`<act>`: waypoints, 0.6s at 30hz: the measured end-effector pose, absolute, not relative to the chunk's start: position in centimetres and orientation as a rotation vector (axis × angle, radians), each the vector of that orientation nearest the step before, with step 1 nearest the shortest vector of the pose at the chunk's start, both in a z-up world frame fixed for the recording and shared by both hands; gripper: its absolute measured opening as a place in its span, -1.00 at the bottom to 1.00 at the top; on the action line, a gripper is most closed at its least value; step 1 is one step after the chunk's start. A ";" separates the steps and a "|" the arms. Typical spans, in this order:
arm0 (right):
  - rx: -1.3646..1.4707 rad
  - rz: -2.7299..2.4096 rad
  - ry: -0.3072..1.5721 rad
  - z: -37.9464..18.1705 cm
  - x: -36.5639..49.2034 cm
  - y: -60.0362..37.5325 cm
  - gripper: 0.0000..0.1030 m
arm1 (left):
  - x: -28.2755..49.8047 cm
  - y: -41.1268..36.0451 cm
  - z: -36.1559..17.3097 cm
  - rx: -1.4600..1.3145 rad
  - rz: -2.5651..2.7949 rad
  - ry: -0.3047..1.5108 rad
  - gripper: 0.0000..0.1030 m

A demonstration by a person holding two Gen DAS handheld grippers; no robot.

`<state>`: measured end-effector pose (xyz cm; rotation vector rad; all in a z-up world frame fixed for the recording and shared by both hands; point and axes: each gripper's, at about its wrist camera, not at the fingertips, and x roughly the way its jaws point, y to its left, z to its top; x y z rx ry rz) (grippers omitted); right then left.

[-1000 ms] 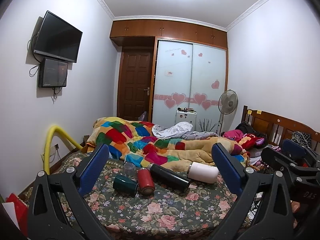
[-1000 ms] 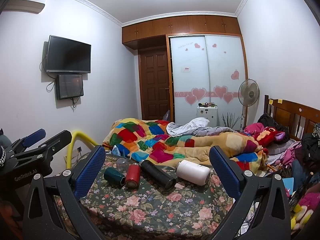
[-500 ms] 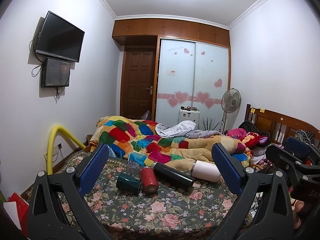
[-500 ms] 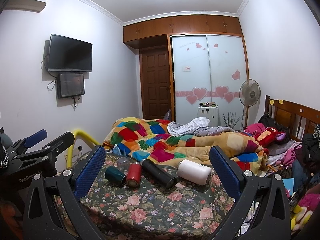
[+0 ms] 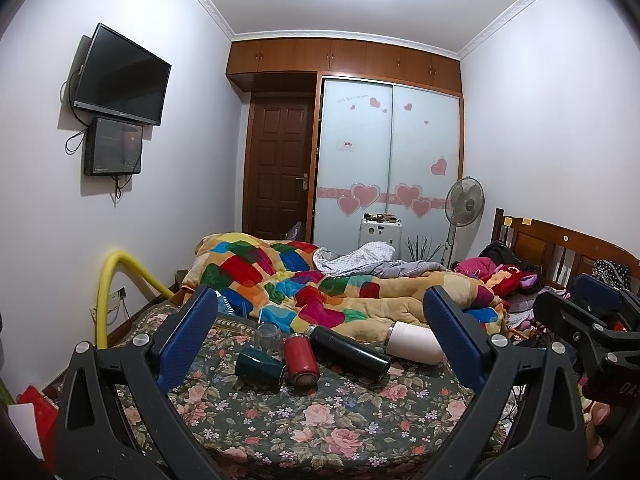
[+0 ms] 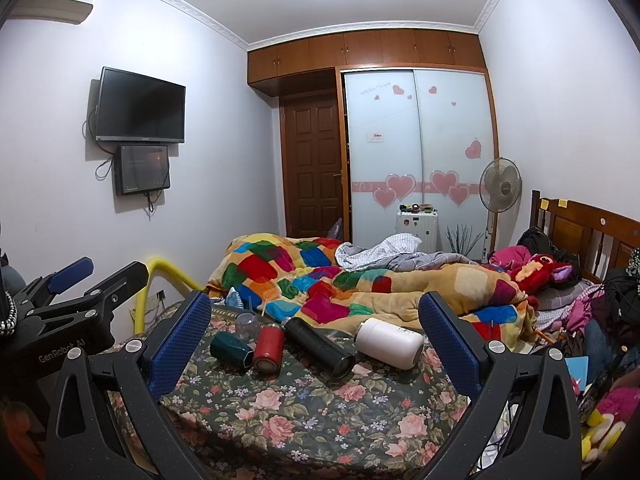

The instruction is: Flip cup upright

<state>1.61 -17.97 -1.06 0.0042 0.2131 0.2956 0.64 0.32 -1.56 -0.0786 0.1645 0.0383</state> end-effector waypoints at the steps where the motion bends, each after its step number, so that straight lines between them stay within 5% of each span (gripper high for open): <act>1: 0.004 0.297 0.214 -1.1 1.6 -18.0 1.00 | 0.6 0.4 -1.5 -0.079 0.038 0.165 1.00; 18: 0.006 0.296 0.232 -1.6 2.1 -18.4 1.00 | 0.8 0.0 -1.7 -0.075 0.036 0.164 1.00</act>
